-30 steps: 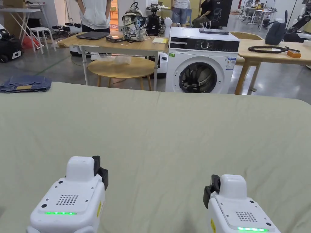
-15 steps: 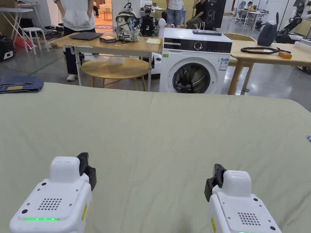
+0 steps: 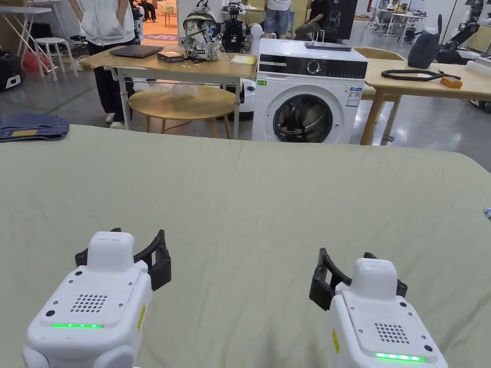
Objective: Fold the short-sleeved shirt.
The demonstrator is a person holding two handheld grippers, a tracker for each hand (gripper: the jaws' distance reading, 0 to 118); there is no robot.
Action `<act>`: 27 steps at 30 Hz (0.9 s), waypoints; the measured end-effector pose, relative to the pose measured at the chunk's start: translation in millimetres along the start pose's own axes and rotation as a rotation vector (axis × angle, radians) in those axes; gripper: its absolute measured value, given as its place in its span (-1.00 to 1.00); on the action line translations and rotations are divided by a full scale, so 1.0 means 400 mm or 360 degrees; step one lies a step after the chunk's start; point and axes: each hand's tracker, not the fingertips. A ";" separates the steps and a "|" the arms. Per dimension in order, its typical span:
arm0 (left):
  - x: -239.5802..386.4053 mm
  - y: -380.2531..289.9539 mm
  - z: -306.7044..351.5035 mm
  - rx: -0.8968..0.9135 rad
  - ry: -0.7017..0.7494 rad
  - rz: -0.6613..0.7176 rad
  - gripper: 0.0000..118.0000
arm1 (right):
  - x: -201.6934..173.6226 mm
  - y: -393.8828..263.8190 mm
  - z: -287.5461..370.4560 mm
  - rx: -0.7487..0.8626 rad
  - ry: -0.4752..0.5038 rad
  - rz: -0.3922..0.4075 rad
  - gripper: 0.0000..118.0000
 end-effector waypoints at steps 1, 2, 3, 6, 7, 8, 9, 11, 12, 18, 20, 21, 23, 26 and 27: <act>-0.001 0.001 -0.001 0.0016 0.0007 0.0010 0.39 | -0.001 0.001 0.000 0.0006 -0.0005 0.0003 0.24; -0.002 0.007 -0.006 0.0002 0.0007 0.0018 0.41 | 0.000 0.001 -0.002 0.0008 -0.0009 0.0009 0.38; -0.007 0.006 -0.009 -0.0017 0.0004 0.0030 0.42 | -0.001 0.002 -0.006 0.0001 -0.0015 0.0021 0.55; -0.013 0.007 -0.009 -0.0008 0.0002 0.0055 0.42 | 0.002 0.002 -0.011 -0.0020 -0.0003 0.0029 0.58; -0.016 0.007 -0.007 -0.0010 0.0002 0.0061 0.42 | 0.003 0.002 -0.011 -0.0020 -0.0005 0.0027 0.58; -0.021 0.007 -0.007 -0.0008 0.0003 0.0075 0.42 | 0.005 0.001 -0.013 -0.0019 0.0005 0.0018 0.58; -0.026 0.008 -0.008 -0.0012 0.0000 0.0092 0.42 | 0.008 0.001 -0.014 -0.0021 0.0018 0.0010 0.58; -0.034 0.007 -0.015 -0.0024 0.0019 0.0135 0.42 | 0.011 0.002 -0.015 -0.0019 0.0021 -0.0005 0.59; -0.038 0.006 -0.020 -0.0029 0.0036 0.0150 0.44 | 0.013 0.003 -0.015 -0.0017 0.0021 -0.0020 0.59; -0.041 0.008 -0.019 -0.0013 0.0023 0.0111 0.51 | 0.008 0.018 -0.027 0.0006 -0.0090 -0.0020 0.59; -0.043 0.008 -0.017 0.0002 -0.0024 0.0081 0.51 | 0.008 0.023 -0.031 0.0010 -0.0092 -0.0024 0.59; -0.042 0.008 -0.018 0.0001 -0.0041 0.0047 0.51 | 0.012 0.027 -0.032 0.0007 -0.0069 -0.0041 0.59; -0.034 0.005 -0.022 0.0009 -0.0033 -0.0007 0.51 | 0.016 0.035 -0.036 -0.0003 -0.0023 -0.0088 0.59; -0.023 -0.001 -0.028 0.0038 0.0001 -0.0056 0.51 | 0.008 0.046 -0.041 -0.0033 -0.0011 -0.0079 0.59; -0.025 -0.002 -0.028 0.0049 0.0000 -0.0056 0.51 | 0.002 0.046 -0.042 -0.0033 -0.0021 -0.0071 0.59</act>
